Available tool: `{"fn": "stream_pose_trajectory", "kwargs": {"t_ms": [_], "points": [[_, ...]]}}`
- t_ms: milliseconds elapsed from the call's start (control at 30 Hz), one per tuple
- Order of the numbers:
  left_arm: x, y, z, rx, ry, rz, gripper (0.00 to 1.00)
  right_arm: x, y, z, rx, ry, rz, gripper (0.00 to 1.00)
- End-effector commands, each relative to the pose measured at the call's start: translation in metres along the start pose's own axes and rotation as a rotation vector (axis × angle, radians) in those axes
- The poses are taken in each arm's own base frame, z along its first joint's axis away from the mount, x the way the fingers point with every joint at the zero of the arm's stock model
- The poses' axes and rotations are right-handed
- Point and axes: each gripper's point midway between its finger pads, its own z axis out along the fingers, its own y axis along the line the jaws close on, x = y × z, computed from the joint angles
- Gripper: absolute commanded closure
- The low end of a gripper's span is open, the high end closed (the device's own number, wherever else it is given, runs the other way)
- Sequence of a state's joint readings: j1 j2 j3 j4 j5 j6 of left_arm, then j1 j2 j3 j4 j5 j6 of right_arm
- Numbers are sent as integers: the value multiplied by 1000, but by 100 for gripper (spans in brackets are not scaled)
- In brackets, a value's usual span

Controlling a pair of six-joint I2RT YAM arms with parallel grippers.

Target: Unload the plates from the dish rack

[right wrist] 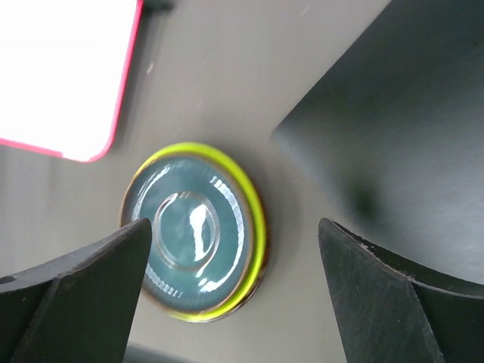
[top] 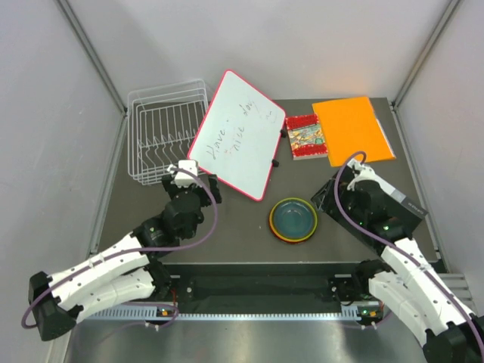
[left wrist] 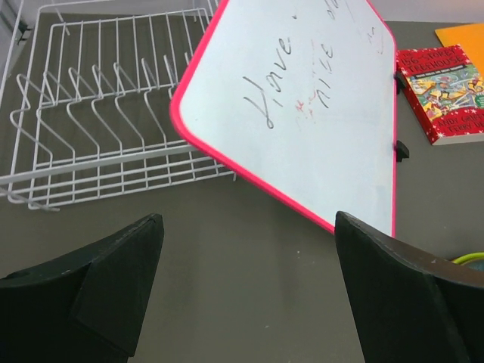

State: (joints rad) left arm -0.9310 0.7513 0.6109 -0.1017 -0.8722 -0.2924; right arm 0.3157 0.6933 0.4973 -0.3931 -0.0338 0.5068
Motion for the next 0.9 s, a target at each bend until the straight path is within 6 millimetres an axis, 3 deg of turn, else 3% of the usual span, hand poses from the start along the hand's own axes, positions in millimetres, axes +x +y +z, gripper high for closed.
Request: {"fn": "stream_pose_trajectory", "kwargs": {"t_ms": [0,367,567,867], "points": [[-28,-24,6,62,-26,31,1,-35,-22,-10,149,-129,-28,9],[-40,-75,10,261,5,71,1,-58,-42,-23,269,-256,-25,7],[-40,-85,19,257,7,106,1,-61,-40,-17,270,-248,-27,6],[-55,-103,25,313,-21,118,1,-67,-35,-10,262,-237,-45,6]]}}
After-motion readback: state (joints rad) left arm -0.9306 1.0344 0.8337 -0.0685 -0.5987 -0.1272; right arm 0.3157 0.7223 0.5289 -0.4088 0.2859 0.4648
